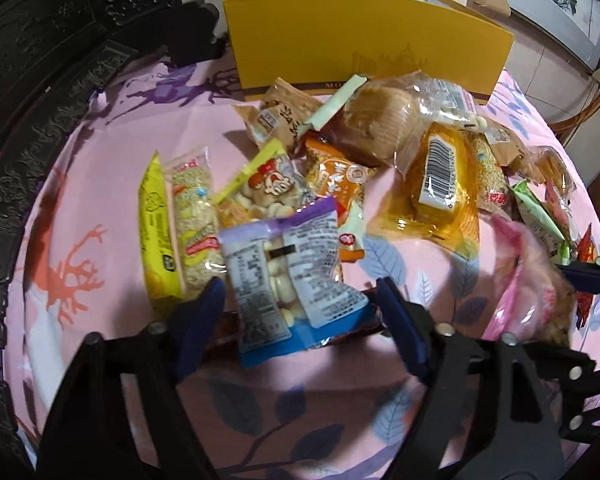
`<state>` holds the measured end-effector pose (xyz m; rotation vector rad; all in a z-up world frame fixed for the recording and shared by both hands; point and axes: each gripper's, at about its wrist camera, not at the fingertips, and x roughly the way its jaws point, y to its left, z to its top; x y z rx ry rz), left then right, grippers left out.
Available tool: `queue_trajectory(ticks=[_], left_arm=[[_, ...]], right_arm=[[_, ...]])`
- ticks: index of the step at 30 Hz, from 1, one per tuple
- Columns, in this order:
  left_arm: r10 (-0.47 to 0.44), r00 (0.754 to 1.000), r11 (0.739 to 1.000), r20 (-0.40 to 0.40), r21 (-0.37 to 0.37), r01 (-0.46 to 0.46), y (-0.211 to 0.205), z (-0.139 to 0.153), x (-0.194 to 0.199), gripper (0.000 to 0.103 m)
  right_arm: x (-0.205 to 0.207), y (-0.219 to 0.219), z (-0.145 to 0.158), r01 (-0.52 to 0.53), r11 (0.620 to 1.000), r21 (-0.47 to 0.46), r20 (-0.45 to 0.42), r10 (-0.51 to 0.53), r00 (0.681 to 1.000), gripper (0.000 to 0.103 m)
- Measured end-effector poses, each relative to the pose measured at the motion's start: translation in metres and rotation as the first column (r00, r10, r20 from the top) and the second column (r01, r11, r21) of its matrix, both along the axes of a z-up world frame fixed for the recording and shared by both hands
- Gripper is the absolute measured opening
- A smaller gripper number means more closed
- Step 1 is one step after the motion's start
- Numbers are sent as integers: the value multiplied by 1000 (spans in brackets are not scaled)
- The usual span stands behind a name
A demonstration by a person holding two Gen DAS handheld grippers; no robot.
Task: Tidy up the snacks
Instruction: 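Grasp the clear nut packet with the left tool while the right grasps the pink bag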
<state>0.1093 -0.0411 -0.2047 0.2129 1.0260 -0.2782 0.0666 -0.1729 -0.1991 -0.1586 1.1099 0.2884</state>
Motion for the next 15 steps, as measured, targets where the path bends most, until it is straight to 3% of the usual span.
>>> queue_trajectory(ticks=[8,15], left_arm=[[14,1000,1000,6,-27,-14,2,1,6,61],[29,994,997,104,-71,-21,9,50,8,60]], right_arm=[[-6,-9,15,56,997,44,27,-57,998,50],[3,-25,44,124,988,95,83,-132,988,50]])
